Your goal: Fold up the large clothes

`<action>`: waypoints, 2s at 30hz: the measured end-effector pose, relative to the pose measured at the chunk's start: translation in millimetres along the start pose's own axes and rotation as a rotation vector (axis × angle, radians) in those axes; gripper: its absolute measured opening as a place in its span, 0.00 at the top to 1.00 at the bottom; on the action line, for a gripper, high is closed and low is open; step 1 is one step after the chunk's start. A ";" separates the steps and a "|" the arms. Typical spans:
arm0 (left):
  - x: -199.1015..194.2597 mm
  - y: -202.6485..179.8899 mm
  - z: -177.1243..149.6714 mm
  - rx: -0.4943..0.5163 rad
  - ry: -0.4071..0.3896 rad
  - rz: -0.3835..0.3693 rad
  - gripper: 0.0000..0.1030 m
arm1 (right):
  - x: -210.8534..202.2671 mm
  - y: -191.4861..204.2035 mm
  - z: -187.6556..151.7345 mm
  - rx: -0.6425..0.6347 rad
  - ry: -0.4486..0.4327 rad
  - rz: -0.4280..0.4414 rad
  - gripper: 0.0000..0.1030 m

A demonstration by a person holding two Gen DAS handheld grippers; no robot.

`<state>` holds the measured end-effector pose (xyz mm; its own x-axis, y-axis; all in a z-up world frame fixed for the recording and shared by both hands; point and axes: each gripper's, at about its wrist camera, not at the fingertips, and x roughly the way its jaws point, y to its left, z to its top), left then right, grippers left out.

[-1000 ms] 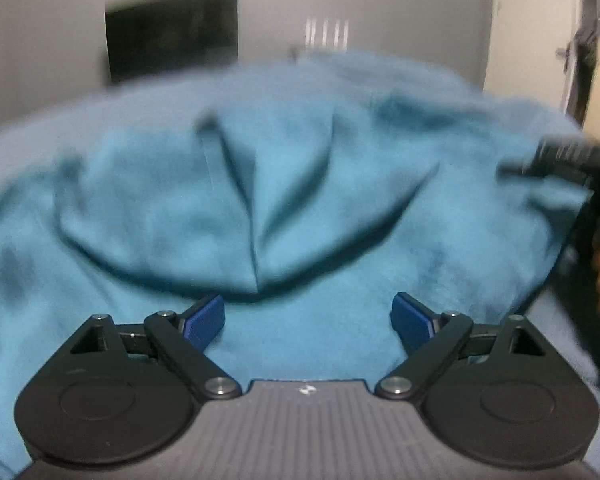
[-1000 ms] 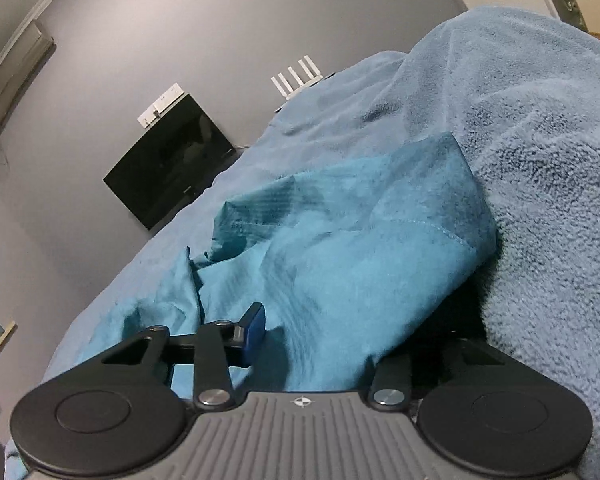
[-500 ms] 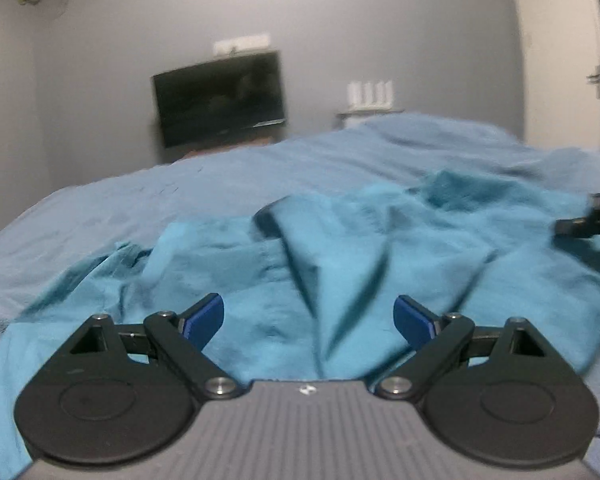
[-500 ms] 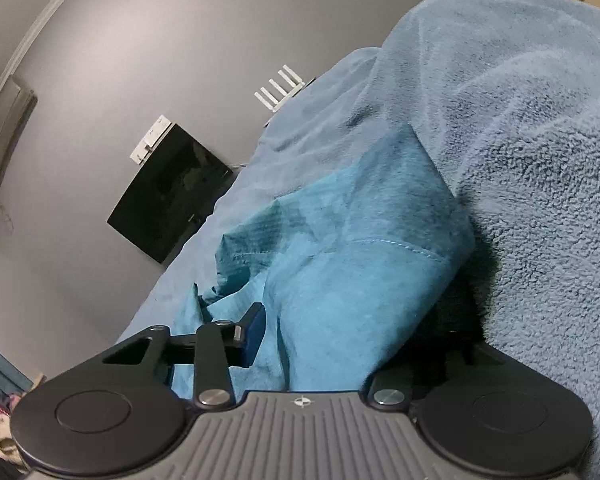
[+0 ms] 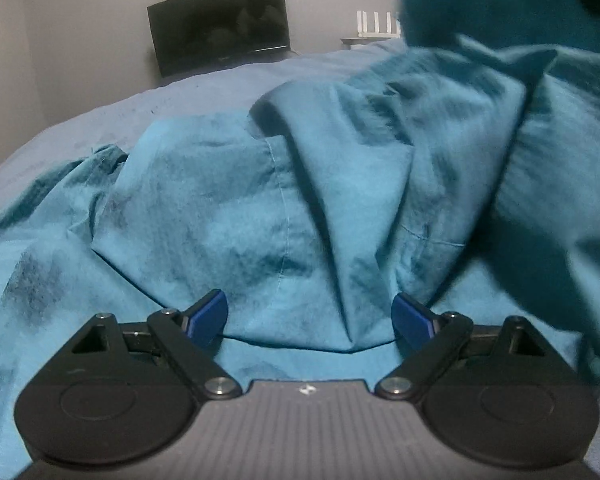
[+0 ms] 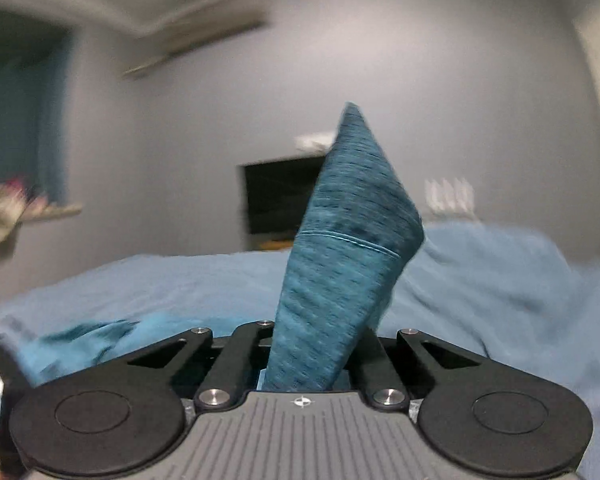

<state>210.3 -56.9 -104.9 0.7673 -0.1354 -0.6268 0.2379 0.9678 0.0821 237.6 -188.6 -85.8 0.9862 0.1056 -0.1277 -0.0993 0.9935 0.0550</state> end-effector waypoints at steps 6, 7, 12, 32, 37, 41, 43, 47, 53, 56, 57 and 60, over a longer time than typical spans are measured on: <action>-54.8 77.8 34.9 -0.278 -0.095 -0.096 0.13 | -3.2 86.9 16.2 -0.252 -0.035 0.145 0.92; -70.5 101.7 41.3 -0.374 -0.134 -0.118 0.13 | -2.6 99.6 16.1 -0.294 -0.038 0.163 0.92; -129.1 206.4 41.2 -0.778 -0.276 -0.296 0.10 | 1.2 161.4 3.6 -0.447 -0.029 0.256 0.92; -49.7 276.8 13.5 -0.689 0.055 -0.313 0.86 | 61.5 310.8 -87.5 -0.723 0.059 0.553 0.93; -41.0 275.9 10.6 -0.682 0.075 -0.280 0.87 | 74.2 306.5 -84.8 -0.664 0.146 0.606 0.79; -40.7 273.0 10.0 -0.669 0.072 -0.269 0.87 | 51.2 266.1 -70.3 -0.583 0.179 0.678 0.62; -48.6 269.9 8.6 -0.653 0.068 -0.265 0.87 | 38.9 239.8 -57.0 -0.509 0.182 0.714 0.61; -65.6 269.9 0.6 -0.642 0.031 -0.264 0.84 | 38.0 193.7 -34.4 -0.322 0.174 0.632 0.60; -106.3 275.7 -6.7 -0.691 -0.127 -0.151 0.81 | 81.1 183.5 -53.4 -0.229 0.290 0.525 0.61; -136.9 264.3 -2.4 -0.623 -0.215 -0.202 0.81 | 88.7 198.0 -72.1 -0.311 0.286 0.510 0.60; -144.0 257.6 0.8 -0.581 -0.218 -0.237 0.81 | 88.5 200.2 -72.4 -0.325 0.287 0.508 0.60; -151.0 226.2 11.6 -0.416 -0.157 -0.279 0.81 | 93.5 198.7 -62.2 -0.287 0.252 0.518 0.62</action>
<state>155.2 180.0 17.3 0.7959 -0.3996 -0.4549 0.2140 0.8884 -0.4061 301.9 21.2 -148.4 0.7428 0.5468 -0.3864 -0.6206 0.7788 -0.0909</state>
